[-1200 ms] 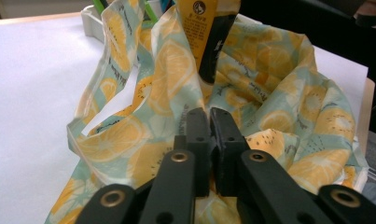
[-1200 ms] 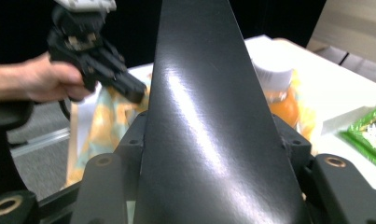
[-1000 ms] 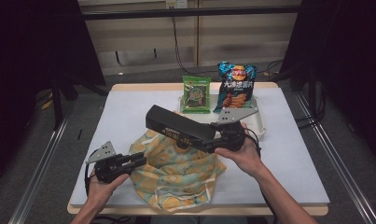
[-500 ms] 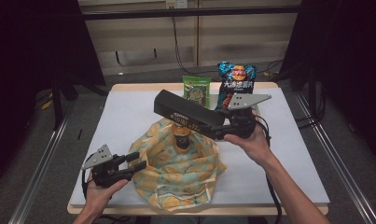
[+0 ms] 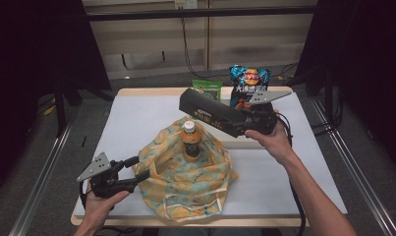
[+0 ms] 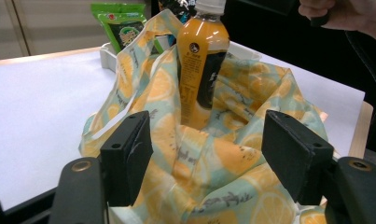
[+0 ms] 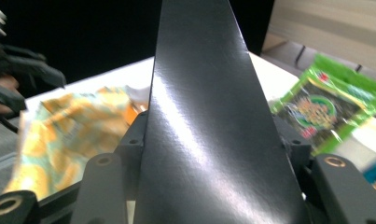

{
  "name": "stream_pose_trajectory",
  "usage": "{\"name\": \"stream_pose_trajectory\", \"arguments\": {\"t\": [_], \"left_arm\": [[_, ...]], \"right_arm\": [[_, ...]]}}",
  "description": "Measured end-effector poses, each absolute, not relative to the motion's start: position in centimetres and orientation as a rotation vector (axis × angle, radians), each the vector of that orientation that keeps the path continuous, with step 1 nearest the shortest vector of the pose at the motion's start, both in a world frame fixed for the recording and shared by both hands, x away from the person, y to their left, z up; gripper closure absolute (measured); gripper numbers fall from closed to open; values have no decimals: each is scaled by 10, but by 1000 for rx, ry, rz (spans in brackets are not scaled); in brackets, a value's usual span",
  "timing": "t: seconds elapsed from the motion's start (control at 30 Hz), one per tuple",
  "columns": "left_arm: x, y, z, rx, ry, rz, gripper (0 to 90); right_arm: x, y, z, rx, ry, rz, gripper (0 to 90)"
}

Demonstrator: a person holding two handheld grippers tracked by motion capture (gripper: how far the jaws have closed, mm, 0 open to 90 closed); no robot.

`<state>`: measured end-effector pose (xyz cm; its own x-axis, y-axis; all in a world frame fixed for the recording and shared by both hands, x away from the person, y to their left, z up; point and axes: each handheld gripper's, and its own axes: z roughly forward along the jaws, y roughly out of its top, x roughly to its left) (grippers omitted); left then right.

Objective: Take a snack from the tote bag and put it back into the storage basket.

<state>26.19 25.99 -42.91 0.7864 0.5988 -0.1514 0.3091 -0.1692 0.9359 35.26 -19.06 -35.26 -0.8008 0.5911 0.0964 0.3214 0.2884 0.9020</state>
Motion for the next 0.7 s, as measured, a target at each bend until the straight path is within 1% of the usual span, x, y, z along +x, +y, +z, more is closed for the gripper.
{"name": "stream_pose_trajectory", "arguments": {"t": [0.23,0.37,0.43,0.7], "left_arm": [[264,260,-433,1775,702,273,323],[263,259,-433,1771,712,277,258],[261,259,-432,1782,727,305,221],[259,260,-430,1779,717,314,191]], "right_arm": [[363,-210,-362,910,2306,1427,436],[371,-215,-370,932,2332,1379,436],[378,-217,-381,942,2358,1333,436],[392,-223,-395,967,2397,1287,436]]}}
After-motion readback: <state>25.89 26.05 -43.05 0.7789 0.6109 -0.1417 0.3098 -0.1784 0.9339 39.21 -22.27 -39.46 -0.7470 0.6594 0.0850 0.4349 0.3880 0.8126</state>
